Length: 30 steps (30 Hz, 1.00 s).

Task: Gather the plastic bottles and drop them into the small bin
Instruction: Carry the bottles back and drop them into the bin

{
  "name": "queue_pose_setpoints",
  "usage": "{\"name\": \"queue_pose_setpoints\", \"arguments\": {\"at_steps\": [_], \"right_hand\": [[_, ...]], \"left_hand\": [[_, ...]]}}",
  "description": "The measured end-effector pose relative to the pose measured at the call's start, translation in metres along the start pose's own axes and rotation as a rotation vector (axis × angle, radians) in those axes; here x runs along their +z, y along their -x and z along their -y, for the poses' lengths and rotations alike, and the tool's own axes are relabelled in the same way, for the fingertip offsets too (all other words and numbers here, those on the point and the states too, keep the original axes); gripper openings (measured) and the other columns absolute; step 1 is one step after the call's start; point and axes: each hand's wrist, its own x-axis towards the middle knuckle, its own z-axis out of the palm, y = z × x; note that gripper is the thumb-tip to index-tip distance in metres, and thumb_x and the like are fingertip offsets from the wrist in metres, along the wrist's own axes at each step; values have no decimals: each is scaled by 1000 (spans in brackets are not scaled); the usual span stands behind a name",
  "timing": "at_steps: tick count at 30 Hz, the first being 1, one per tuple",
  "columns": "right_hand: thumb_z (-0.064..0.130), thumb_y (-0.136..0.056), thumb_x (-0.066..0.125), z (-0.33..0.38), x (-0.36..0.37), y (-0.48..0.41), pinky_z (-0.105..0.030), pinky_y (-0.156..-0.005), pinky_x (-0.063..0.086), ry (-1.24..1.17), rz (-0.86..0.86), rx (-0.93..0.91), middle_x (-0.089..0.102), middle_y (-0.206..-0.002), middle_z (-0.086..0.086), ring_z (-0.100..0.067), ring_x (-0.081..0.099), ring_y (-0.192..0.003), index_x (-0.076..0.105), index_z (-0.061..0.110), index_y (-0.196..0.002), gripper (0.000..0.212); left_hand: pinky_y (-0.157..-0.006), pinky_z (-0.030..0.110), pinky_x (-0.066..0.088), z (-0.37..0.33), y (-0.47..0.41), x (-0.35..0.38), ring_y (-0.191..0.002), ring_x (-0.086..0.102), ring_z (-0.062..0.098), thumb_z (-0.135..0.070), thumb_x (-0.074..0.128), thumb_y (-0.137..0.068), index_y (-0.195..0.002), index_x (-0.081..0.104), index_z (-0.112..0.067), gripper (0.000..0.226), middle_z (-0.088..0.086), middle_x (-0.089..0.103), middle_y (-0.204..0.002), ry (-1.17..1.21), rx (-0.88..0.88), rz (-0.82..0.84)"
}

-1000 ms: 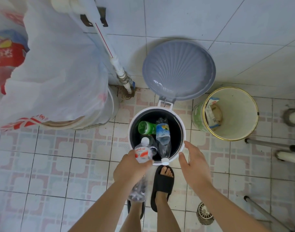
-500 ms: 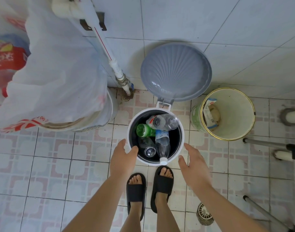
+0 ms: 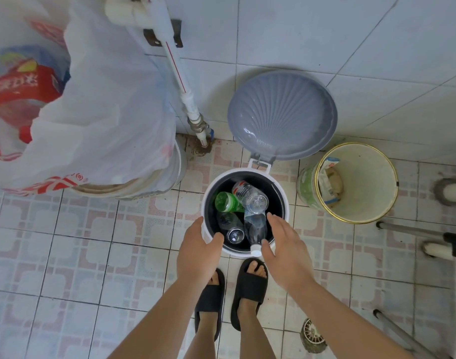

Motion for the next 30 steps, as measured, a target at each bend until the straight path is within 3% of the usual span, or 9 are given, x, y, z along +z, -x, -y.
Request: {"name": "queue_pose_setpoints", "arguments": {"at_steps": [3,9,14,18,30], "right_hand": [[30,-92,46,12,6,-8,-34,-107,33,-9,-33,-4,30,-151,5,-12,28,-137,25,24,-145,57],[30,-90,47,19,-11,-30,-40,-111,26,62,-149,8,30,-152,0,-17,24,-139,26,21,-145,59],[28,-86,52,39,-68,-70,-46,-113,13,170,-363,-87,14,-157,-5,-23,5,-144,20,20,-146,68],[27,-81,54,72,-116,-106,-49,-112,15,208,-478,-169,10,-158,-8,-27,5,-144,16,20,-147,76],[31,-83,52,89,-148,-148,-46,-114,9,364,-360,-121,14,-157,-8,-24,5,-144,9,12,-148,80]], "left_hand": [[-86,27,34,1,0,-1,-118,44,8,-35,57,-83,-135,37,-31,56,-7,44,-140,34,28,16],[-91,27,32,-2,-5,-13,-125,42,13,-37,55,-83,-137,35,-31,58,-8,43,-141,-118,148,-38],[-102,37,35,-14,-14,-36,-132,35,19,-27,52,-85,-139,33,-19,58,2,40,-144,-355,272,-170],[-104,39,33,-27,-15,-50,-133,33,20,-28,51,-86,-140,32,-17,58,3,39,-146,-350,281,-197],[-104,37,35,-36,-14,-71,-131,38,21,-27,53,-85,-138,37,-14,57,6,42,-144,-496,410,-208]]}}
